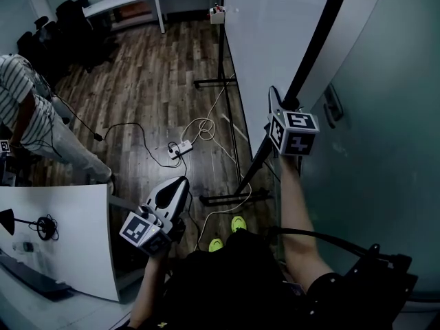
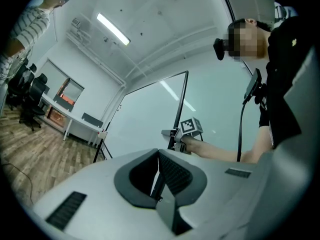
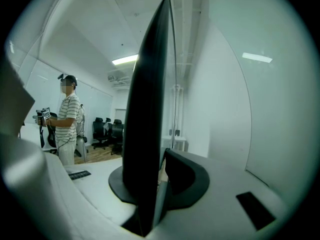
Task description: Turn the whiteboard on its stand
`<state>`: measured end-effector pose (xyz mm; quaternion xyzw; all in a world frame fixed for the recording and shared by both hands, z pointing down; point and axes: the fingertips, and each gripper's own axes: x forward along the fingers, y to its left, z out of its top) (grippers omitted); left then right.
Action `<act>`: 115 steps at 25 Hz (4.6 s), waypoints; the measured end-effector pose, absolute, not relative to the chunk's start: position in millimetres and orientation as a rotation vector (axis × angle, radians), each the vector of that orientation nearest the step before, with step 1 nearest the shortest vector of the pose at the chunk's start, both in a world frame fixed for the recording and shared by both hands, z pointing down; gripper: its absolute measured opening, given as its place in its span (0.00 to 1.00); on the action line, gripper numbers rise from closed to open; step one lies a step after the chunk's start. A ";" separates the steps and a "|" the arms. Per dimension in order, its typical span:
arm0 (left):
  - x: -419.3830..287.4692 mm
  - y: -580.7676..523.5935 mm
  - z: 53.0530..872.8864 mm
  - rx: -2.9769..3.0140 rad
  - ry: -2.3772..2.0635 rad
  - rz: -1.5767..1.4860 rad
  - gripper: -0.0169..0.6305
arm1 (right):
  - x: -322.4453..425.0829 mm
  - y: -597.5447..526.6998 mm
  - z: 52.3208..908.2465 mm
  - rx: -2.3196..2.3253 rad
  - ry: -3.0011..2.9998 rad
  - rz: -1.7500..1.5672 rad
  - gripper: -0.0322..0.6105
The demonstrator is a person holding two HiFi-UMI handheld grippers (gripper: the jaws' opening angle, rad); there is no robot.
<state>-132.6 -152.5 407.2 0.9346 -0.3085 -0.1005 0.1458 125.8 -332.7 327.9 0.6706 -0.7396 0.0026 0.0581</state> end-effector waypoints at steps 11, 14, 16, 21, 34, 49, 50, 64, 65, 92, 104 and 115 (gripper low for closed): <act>-125.3 -162.0 416.8 2.676 -0.893 -0.282 0.01 | 139.1 -355.0 332.5 2.026 -2.239 0.003 0.15; -123.8 -161.6 418.1 2.674 -0.886 -0.283 0.00 | 142.9 -358.3 332.2 2.032 -2.236 0.003 0.15; -123.3 -161.0 417.2 2.671 -0.884 -0.288 0.00 | 144.6 -361.8 330.9 2.032 -2.236 0.005 0.15; -121.5 -161.5 420.3 2.663 -0.892 -0.290 0.01 | 146.6 -377.6 331.5 2.030 -2.246 0.010 0.15; -124.1 -181.4 421.9 2.634 -0.955 -0.291 0.01 | 157.7 -421.0 331.1 2.018 -2.247 0.006 0.15; -102.2 -192.6 428.9 2.643 -0.939 -0.262 0.00 | 174.4 -452.6 338.8 2.013 -2.249 0.006 0.15; -101.3 -193.5 428.6 2.643 -0.940 -0.262 0.01 | 174.7 -454.9 338.7 2.012 -2.249 0.006 0.15; -86.8 -192.4 424.2 2.658 -0.931 -0.266 0.01 | 190.5 -483.1 342.9 2.007 -2.249 0.010 0.15; -87.1 -191.3 425.0 2.659 -0.932 -0.267 0.01 | 190.2 -481.9 343.6 2.008 -2.249 0.010 0.15; -115.7 -147.9 421.1 2.639 -0.952 -0.305 0.00 | 183.1 -465.1 348.1 2.039 -2.228 0.003 0.15; -125.3 -139.6 418.8 2.640 -0.942 -0.320 0.00 | 183.1 -452.7 347.1 2.070 -2.205 0.066 0.14; -129.7 -135.5 417.6 2.652 -0.897 -0.342 0.01 | 185.3 -420.9 348.6 2.098 -2.168 0.090 0.14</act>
